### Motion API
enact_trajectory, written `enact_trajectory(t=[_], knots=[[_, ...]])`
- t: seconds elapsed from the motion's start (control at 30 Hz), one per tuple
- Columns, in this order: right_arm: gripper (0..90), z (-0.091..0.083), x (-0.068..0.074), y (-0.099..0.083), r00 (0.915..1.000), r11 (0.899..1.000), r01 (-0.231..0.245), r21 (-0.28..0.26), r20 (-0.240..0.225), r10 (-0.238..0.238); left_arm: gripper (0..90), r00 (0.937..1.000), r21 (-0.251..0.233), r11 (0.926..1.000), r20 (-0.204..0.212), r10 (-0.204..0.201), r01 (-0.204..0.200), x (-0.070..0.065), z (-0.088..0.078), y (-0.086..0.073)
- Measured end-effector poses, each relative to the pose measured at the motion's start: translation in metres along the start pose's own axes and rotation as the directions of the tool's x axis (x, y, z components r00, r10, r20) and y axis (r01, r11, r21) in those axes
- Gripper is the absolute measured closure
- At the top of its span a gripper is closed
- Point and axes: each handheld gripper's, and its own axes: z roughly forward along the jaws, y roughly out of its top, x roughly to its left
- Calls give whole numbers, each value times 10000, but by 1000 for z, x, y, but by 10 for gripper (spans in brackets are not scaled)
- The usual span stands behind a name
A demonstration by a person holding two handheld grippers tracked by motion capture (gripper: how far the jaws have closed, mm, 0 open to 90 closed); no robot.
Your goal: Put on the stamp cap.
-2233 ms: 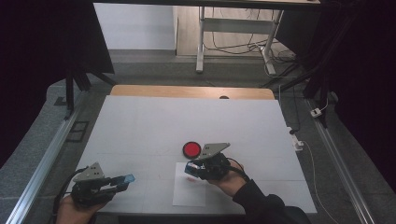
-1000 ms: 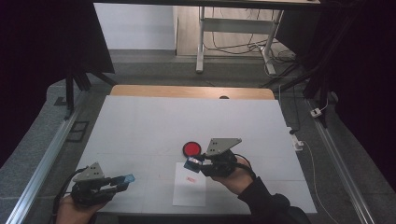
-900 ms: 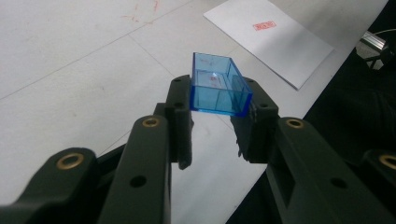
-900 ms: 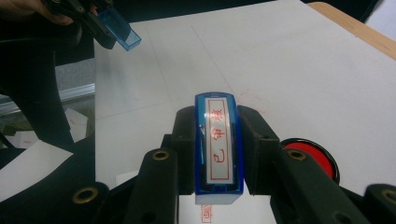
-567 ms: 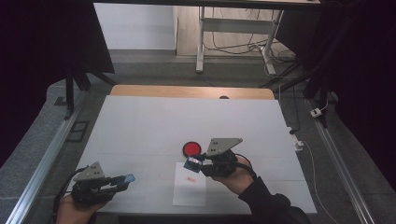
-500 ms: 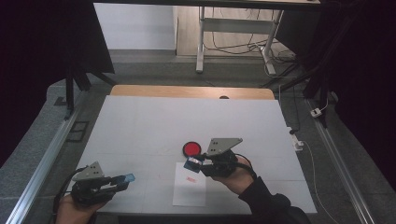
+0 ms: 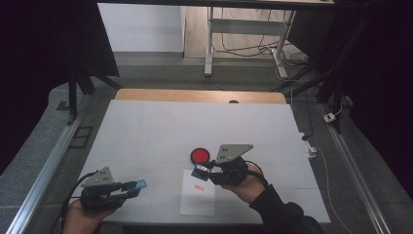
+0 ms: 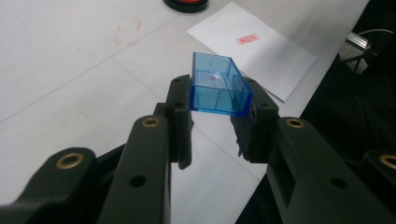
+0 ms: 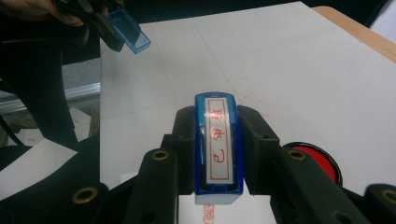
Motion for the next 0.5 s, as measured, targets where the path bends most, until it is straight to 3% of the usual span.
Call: enact_trajectory(t=[0.23, 0.5], knots=[[701, -1, 0, 0, 9999, 9999, -19, -157, -146, 17, 680, 9988, 105, 9991, 273, 416, -419, -3, 10, 11], [701, -4, 0, 3, 9999, 9999, -20, -146, -140, 18, 680, 9960, 0, 9984, 687, 569, -571, -4, 21, 21]])
